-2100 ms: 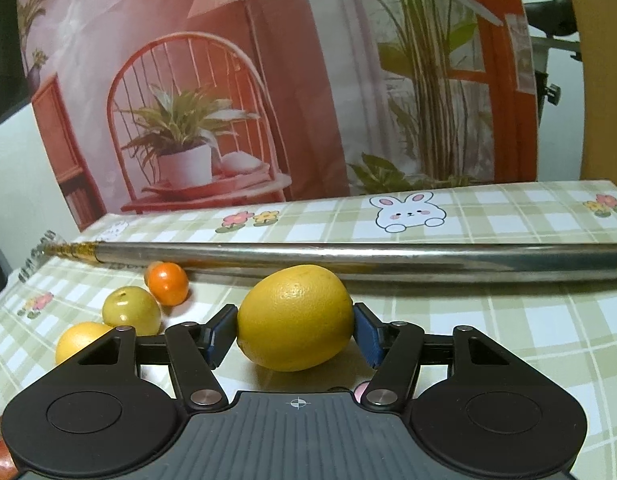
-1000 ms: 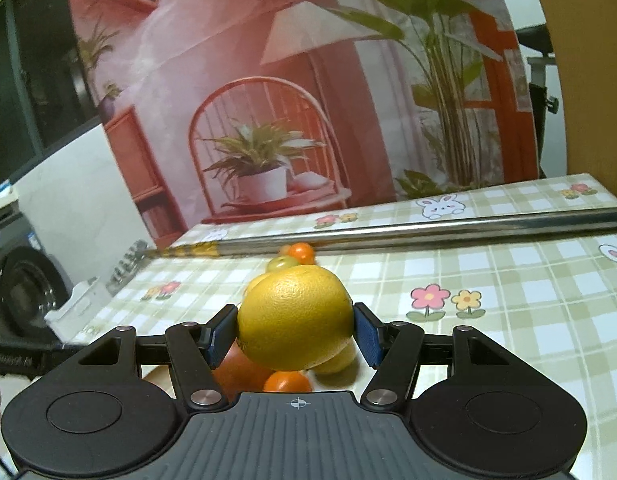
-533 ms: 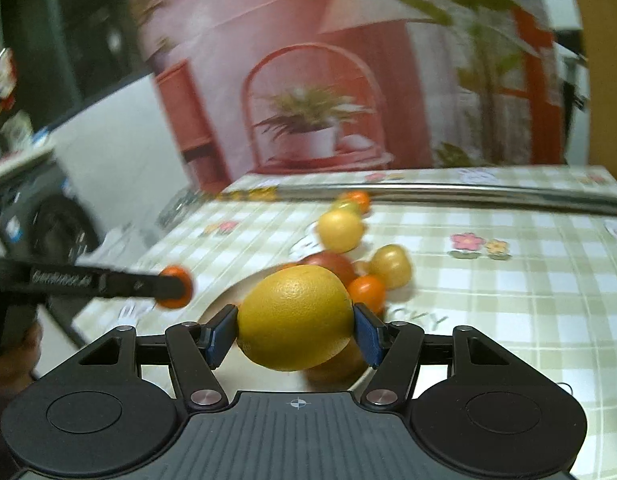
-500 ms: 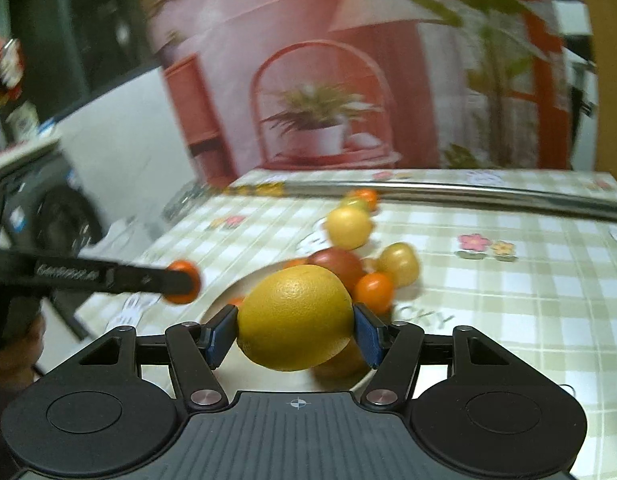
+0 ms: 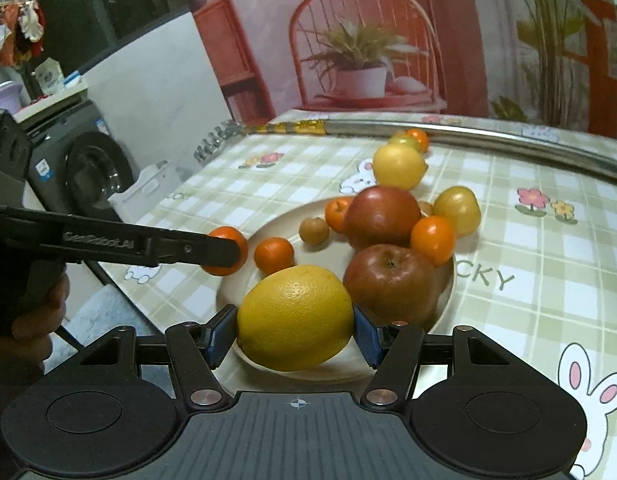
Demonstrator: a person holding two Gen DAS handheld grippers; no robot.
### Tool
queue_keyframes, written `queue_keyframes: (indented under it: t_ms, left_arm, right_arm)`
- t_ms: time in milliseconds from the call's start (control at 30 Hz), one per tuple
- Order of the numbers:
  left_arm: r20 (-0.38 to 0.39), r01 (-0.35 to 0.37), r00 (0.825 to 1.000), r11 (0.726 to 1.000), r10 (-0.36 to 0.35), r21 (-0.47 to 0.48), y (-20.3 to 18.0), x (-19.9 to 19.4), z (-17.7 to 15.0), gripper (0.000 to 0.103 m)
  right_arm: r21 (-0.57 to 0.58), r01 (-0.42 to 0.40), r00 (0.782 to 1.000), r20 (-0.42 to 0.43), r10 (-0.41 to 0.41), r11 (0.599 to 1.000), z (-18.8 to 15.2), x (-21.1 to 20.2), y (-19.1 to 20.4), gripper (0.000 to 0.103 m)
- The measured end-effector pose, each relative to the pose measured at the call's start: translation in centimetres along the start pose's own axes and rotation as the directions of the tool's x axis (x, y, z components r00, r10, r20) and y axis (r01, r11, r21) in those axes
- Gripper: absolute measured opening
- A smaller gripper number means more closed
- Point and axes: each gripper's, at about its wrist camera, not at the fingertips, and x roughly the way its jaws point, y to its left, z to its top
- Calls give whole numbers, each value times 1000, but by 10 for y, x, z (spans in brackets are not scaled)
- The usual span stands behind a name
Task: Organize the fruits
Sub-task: 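Lower the grapefruit onto the plate with the right gripper while the left lowers the tangerine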
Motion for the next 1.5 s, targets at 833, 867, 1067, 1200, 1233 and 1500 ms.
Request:
queue_keyframes:
  t_ms: [833,867,1067,1200,1233,1500]
  left_arm:
    - [-101,-5,995,999,9,42,2,28,-4,40]
    - [-106,-7,994,999,11,43,2,29,-5,40]
    - [-102,-13,995,999,18,49,0,28,-6,39]
    - [-102,-18,995,999,22,43,0,28,-6,39]
    - [-98,-20,995,999,24,45,0,27,-6,39]
    - [-49,-37,998,999,39,30,2,16,-6,40]
  right_arm:
    - [-18,-37,989,-143,35,999,6,47,-5,58]
    - [-16,-39,989,-143,36,999,6,47,-5,58]
    - [-6,-42,989,-139,41,999,4,47,-7,59]
    - [5,-41,991,-127,41,999,3,44,-8,59]
    - [7,-41,991,-124,42,999,3,43,-8,59]
    - [13,-41,993,-108,42,999,1,38,-8,59]
